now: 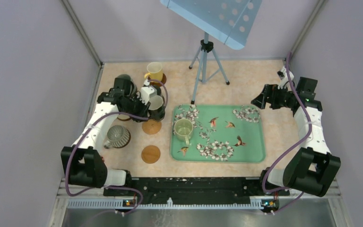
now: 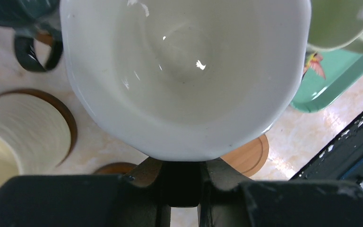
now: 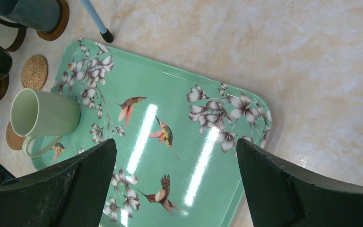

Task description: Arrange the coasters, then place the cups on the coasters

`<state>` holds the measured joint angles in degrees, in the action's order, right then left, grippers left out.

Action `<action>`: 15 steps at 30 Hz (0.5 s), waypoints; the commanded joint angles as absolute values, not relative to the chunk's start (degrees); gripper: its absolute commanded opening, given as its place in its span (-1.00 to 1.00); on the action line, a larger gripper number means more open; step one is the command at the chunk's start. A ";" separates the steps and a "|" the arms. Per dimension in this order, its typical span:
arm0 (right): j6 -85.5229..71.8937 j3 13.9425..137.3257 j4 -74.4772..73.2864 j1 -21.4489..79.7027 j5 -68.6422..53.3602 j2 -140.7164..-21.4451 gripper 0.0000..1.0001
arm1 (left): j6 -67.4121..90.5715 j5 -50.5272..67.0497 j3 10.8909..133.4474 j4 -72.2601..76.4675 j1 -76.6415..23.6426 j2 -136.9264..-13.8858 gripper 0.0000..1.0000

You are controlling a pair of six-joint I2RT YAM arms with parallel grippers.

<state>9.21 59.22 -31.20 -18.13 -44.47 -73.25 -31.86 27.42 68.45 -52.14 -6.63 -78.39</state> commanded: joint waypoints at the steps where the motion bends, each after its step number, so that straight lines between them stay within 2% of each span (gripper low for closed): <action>1: 8.88 59.10 -30.18 -17.91 -45.87 -73.02 0.93 | -31.30 25.08 65.17 -46.04 -6.03 -73.82 -1.00; 15: 8.77 58.00 -29.71 -17.84 -45.74 -72.75 0.93 | -30.06 24.19 56.11 -41.28 -2.61 -71.30 -1.00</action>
<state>8.86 57.84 -30.98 -18.13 -44.69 -73.25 -30.35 22.55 57.47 -47.53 -3.60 -74.72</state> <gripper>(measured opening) 0.961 0.248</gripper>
